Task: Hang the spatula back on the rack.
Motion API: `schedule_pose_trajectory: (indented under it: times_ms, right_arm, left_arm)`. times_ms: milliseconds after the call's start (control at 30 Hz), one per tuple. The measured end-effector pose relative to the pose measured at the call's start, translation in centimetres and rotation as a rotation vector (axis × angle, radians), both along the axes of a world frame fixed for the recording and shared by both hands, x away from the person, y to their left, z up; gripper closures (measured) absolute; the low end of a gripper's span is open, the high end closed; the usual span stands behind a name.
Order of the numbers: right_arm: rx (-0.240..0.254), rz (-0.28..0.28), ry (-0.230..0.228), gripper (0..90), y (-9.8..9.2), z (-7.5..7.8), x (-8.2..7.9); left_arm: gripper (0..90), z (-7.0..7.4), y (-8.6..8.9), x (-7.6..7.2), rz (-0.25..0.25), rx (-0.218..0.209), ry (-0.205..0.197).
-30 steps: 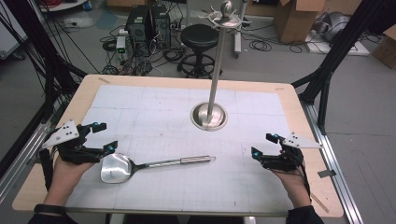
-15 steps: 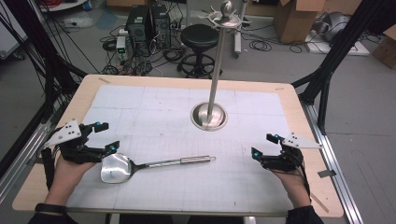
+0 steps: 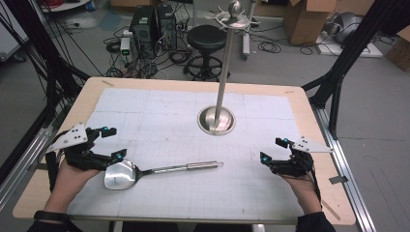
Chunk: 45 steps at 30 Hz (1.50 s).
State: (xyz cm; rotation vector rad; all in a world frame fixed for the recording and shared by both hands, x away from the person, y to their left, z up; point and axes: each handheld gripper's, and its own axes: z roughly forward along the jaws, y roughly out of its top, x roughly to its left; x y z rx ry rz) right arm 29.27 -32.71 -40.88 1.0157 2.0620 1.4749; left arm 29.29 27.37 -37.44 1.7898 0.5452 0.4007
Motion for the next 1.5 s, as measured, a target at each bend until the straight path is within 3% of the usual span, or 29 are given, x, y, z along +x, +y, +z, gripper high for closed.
schedule_pose_trajectory:
  times_ms: [200, 300, 433, 667, 1100, 1500]
  right_arm:
    - [-0.001, 0.001, -0.003, 12.0, 0.0, 0.0, 0.0]
    - [0.001, -0.001, 0.002, 12.0, 0.0, 0.0, 0.1]
    - [0.004, -0.002, 0.004, 12.0, 0.0, 0.0, 0.1]
    - [-0.004, 0.005, 0.004, 12.0, 0.1, 0.0, 0.1]
    - [0.001, 0.011, 0.007, 12.1, 0.1, 0.0, 0.2]
    - [0.0, 0.014, 0.008, 12.2, 0.1, -0.1, 0.3]
  left_arm:
    - [13.7, 0.2, -1.7, 0.4, -0.051, 0.011, -0.02]
    - [12.6, 0.1, -2.6, 0.6, -0.086, 0.006, -0.051]
    - [12.6, -0.1, -3.6, 0.9, -0.128, 0.016, -0.027]
    - [12.7, -0.5, -5.8, 1.4, -0.187, 0.102, 0.035]
    - [13.7, -2.4, -10.0, 2.0, -0.28, 0.308, 0.116]
    - [21.1, -4.2, -11.7, 2.5, -0.324, 0.428, 0.198]
